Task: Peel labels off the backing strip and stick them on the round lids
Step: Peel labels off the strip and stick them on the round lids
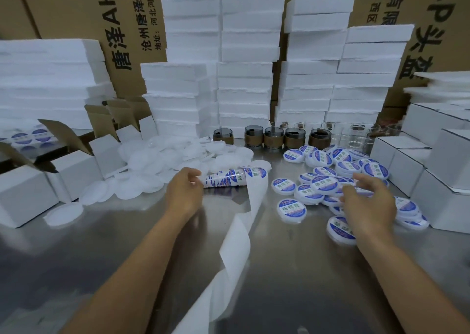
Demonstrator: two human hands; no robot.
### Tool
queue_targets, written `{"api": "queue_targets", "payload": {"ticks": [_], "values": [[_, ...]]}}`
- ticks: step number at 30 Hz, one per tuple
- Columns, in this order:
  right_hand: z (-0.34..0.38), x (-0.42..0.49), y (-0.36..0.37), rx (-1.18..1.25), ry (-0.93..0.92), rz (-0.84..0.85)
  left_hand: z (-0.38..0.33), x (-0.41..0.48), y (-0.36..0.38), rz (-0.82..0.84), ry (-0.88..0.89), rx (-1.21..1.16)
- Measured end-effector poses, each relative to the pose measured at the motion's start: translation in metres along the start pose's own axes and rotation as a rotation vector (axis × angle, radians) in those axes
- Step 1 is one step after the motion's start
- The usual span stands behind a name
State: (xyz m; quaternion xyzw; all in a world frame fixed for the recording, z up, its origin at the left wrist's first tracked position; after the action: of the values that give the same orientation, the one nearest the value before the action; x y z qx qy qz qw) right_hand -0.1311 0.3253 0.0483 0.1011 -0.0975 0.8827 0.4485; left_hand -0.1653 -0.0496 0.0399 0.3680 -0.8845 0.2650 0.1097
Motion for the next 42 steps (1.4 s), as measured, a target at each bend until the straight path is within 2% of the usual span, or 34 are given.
{"api": "queue_targets", "payload": {"ticks": [5,12,16,20,24,28,32,36,42], "values": [[0.012,-0.004,-0.001,0.058,-0.058,-0.022,0.016,0.017,0.01,0.143,0.218,0.341],[0.011,-0.005,0.001,0.115,-0.076,0.01,0.004,0.014,0.026,0.201,0.371,0.47],[0.009,-0.005,0.003,0.128,-0.075,0.019,0.002,0.018,0.017,0.11,0.331,0.421],[0.01,-0.006,0.004,0.134,-0.081,0.016,0.013,0.021,0.013,0.116,0.208,0.394],[0.009,-0.007,0.008,0.132,-0.094,0.043,0.007,0.018,0.003,0.085,0.241,0.39],[0.011,-0.009,0.011,0.14,-0.106,0.057,-0.01,0.01,-0.014,0.013,0.194,0.207],[0.018,-0.019,0.013,0.145,-0.124,0.095,-0.04,-0.01,-0.024,-0.002,0.08,-0.122],[0.033,-0.043,0.023,0.188,-0.165,0.247,-0.065,-0.043,0.006,0.266,-0.2,-0.576],[0.041,-0.095,0.054,0.295,-0.058,0.611,-0.076,-0.09,0.047,0.581,-0.397,-0.857]]}}
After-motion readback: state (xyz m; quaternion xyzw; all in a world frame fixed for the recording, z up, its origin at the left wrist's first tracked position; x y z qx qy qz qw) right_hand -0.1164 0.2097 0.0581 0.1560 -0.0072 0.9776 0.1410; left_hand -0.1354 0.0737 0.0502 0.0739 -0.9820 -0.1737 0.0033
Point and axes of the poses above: each hand's wrist, its own x-axis towards the middle knuckle, its own y-axis out of the palm, z = x × y, the point moved 9 cm from there along x, towards the middle knuckle, and after that the axes turned 15 degrees about -z, right-handed, at the moved point
